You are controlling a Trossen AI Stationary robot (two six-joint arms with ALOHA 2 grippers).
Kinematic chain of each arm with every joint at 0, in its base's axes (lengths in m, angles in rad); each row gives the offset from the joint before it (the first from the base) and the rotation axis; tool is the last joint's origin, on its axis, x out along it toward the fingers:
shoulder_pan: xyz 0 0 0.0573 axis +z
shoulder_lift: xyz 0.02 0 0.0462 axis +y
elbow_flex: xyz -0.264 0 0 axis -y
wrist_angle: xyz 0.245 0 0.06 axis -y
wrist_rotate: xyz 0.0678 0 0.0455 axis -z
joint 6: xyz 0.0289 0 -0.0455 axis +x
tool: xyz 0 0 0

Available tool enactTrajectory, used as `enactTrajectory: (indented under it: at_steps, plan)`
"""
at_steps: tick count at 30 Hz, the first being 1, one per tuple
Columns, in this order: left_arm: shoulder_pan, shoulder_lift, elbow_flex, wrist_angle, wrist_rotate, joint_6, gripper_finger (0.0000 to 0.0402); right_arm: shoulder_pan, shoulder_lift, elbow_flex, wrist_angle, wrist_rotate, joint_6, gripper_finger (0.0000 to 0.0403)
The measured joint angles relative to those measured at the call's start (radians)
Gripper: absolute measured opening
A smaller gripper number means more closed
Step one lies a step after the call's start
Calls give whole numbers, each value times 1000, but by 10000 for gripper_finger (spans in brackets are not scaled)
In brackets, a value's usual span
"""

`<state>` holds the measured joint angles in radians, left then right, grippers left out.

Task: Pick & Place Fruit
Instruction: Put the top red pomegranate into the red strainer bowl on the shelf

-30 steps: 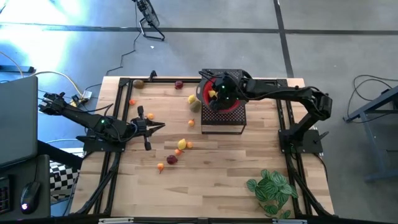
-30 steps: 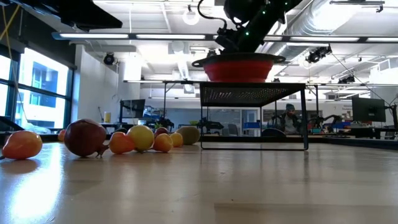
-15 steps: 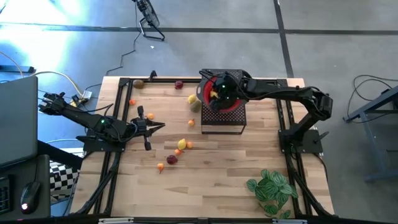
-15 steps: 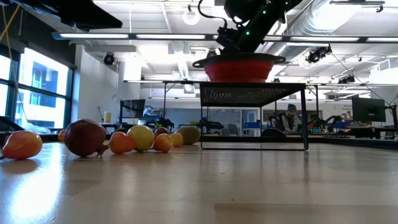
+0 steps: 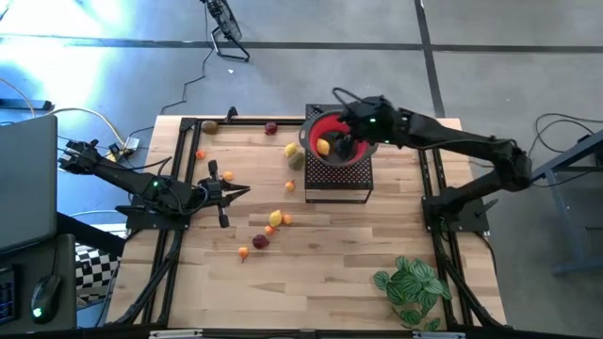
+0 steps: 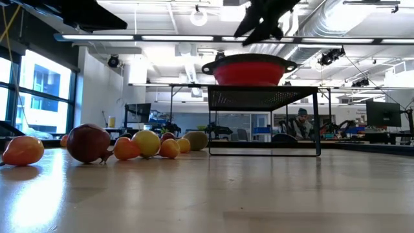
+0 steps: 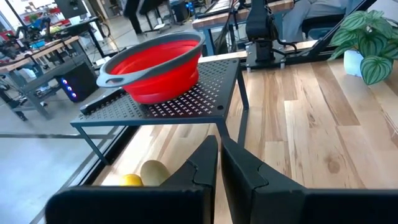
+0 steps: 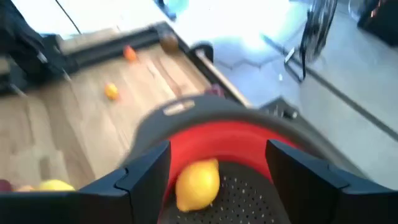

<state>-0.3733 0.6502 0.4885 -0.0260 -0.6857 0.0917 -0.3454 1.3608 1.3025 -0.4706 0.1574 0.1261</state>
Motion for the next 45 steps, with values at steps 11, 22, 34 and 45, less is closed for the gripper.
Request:
enactTrajectory:
  at_steps: [11,22,34,45]
  plan:
    - [0,0,0,-2,0,0,17,127,-204,0,-2,-6,32,172]
    - [0,0,0,-2,0,0,17,221,-245,0,-12,-4,57,63]
    - [0,0,0,-10,0,0,17,369,-247,-40,-19,119,87,3]
    - [0,0,0,-38,1,0,17,580,-337,-360,267,341,148,2]
